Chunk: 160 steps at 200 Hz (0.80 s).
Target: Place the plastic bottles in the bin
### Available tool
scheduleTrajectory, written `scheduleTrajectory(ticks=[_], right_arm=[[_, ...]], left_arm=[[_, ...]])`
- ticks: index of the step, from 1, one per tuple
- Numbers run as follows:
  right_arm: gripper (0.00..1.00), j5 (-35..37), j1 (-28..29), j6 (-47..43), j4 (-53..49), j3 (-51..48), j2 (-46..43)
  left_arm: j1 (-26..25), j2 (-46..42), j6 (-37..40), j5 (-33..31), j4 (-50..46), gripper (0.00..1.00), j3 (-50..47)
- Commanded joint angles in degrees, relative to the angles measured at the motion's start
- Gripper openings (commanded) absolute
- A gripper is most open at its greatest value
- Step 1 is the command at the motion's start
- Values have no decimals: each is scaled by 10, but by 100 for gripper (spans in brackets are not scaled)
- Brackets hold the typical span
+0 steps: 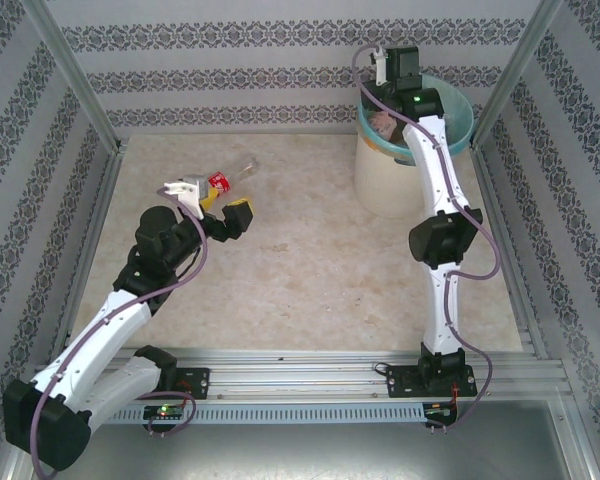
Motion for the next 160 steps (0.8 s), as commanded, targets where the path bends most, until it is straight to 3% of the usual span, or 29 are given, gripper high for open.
scheduleTrajectory(ticks=[1,39,115,160], right_arm=[[46,16,-20,32,-45,-26,-36],[46,13,-27,38,-9,-117,-100],[45,-46,-44,74,-12,-104,-93],[48,-70,-20,96,-10,-40,-140]], left_arm=[[-4,-18,-8,-14,-9,99,-12],[-4,-6,-10,-7,-1,99,-10],[-4,-5,-10,-12,-4,99,-9],[2,31,17,-123,-163,97,77]])
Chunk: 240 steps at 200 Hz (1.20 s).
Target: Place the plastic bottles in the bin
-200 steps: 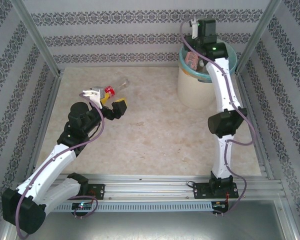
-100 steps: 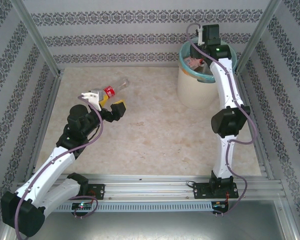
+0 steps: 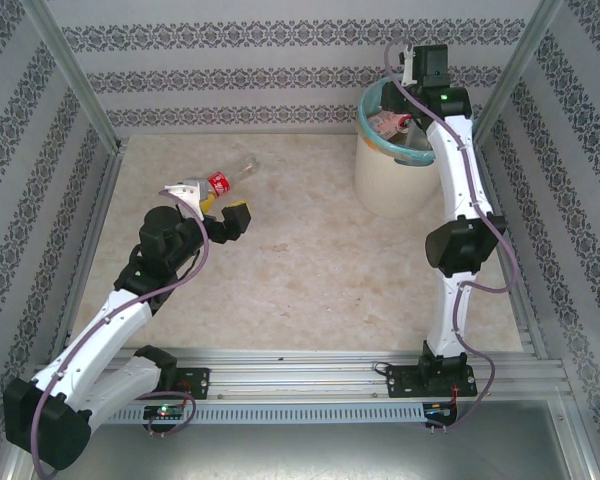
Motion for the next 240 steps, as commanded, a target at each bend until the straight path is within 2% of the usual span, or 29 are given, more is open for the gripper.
scheduleTrajectory(ticks=[1,24,45,93,124,154,179,240], right_arm=[[49,-22,18,19,13,39,-56],[52,-25,42,9,21,25,-118],[53,-37,62,7,32,-50,-194],[56,-88,109,36,197,-429,-435],[56,-118,139,55,259,-599,-549],[56,-114,151,59,232,-652,-599],[56,-116,154,64,234,-671,-628],[56,-107,159,62,238,-666,-637]], left_arm=[[2,20,22,-75,-102,97,65],[30,79,59,-79,-167,98,133],[73,172,88,-38,-233,98,210],[169,389,83,76,-326,94,369],[192,494,99,94,-366,92,461],[192,576,151,82,-405,93,519],[192,642,188,49,-449,93,585],[192,766,247,-2,-525,93,748]])
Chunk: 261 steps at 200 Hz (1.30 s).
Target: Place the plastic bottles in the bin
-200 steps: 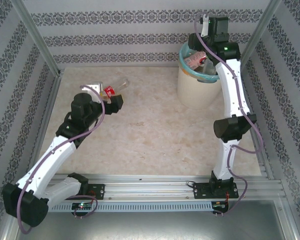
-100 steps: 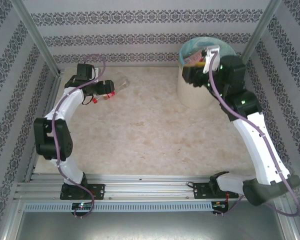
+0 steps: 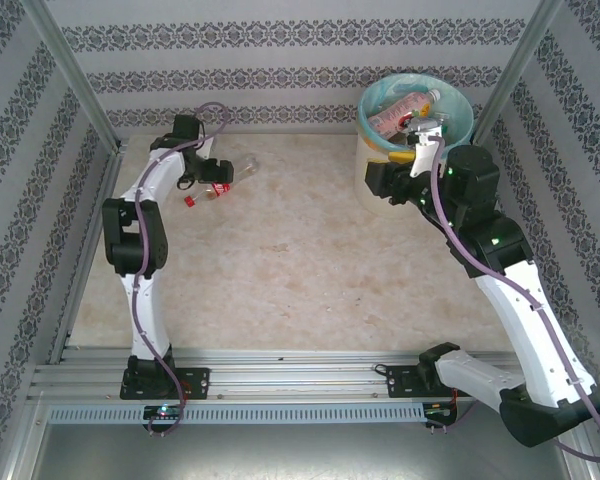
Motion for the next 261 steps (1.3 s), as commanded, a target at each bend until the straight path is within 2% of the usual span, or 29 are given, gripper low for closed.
scheduleTrajectory(ticks=[1,32,64,126,144,168,188,226,261], right_arm=[[56,-1,9,7,14,2,1],[57,5,11,5,9,3,-3],[57,12,12,5,6,-4,-11],[57,24,13,3,0,-11,-18],[58,27,13,2,0,-11,-19],[58,27,14,1,-1,-9,-19],[58,29,15,0,-2,-8,-20],[58,35,15,1,-4,-9,-22],[60,37,15,2,4,-9,-16]], left_arm=[[0,37,50,-25,-65,93,60],[-1,93,67,18,-107,88,117],[-7,108,70,49,-104,86,109],[-33,128,91,9,-101,76,91],[-35,129,90,7,-94,76,86],[-36,132,87,-3,-91,83,87],[-36,133,86,-2,-92,80,90],[-37,112,85,10,-91,65,91],[-37,24,71,32,-39,63,34]])
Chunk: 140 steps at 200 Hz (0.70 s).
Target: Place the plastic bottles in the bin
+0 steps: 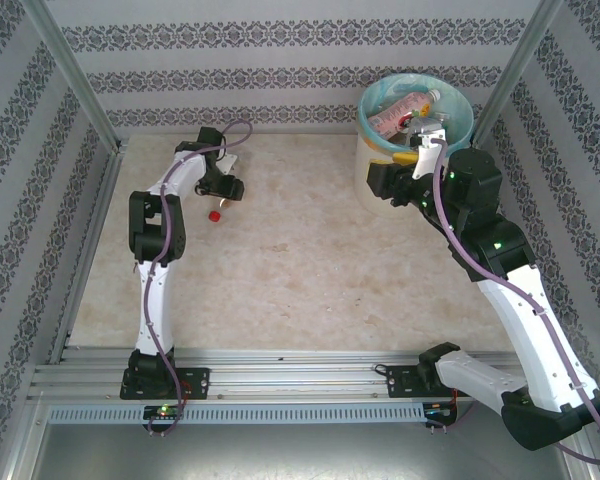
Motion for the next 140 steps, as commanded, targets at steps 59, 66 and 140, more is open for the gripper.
scheduleTrajectory(ticks=[59,66,140], right_arm=[[61,-18,22,31,57,-6,23],[61,-23,27,30,64,-5,26],[78,-165,111,48,276,-30,48]], left_arm=[[-10,-363,-72,114,216,60,-243],[-14,-399,-80,124,242,60,-271],[-138,-667,-126,307,508,60,-510]])
